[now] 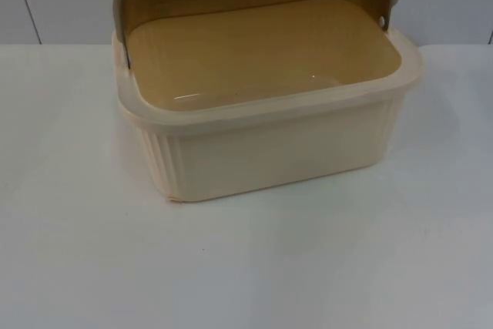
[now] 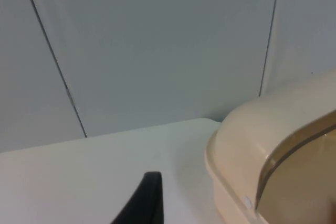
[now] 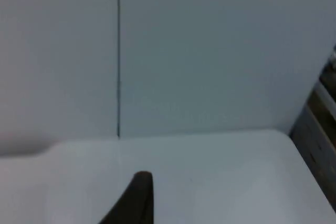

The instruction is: Open the box lid with the left hand, place the block into the box with the right hand, then close the box lid with the left hand.

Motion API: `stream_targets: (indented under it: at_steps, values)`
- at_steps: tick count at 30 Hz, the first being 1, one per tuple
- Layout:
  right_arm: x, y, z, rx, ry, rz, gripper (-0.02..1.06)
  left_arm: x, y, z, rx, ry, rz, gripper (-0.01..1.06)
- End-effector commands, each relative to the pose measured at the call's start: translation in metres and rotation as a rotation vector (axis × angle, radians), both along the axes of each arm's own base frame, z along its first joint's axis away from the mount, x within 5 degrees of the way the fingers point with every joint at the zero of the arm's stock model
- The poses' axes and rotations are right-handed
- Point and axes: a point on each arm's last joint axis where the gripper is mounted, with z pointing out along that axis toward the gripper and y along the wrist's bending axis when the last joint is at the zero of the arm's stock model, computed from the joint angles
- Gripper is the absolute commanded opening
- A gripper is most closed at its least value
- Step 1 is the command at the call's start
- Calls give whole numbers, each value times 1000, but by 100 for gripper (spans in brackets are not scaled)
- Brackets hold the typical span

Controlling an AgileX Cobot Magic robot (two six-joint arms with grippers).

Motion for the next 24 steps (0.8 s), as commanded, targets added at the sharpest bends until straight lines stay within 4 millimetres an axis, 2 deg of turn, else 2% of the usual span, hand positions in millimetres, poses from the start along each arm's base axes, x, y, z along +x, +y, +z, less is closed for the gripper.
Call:
stream_targets:
  at_steps: [1,3,6,7,11,16,24]
  values:
    - [0,7,8,40,-43,50,105,0,-1,1,2,-18,-4,103]
    - [0,8,7,39,-35,60,105,0,-1,1,2,-18,-4,103]
    - [1,34,1,31,32,188,105,0,-1,0,3,-14,-3,103]
    - [1,34,1,31,32,188,105,0,-1,0,3,-14,-3,103]
    - [-4,59,6,-34,20,306,105,0,-1,0,3,-12,-3,103]
    - [-5,61,8,39,-3,291,105,0,-1,0,3,-12,-3,103]
    - [-4,61,9,50,-18,292,105,0,1,-2,-39,17,23,103]
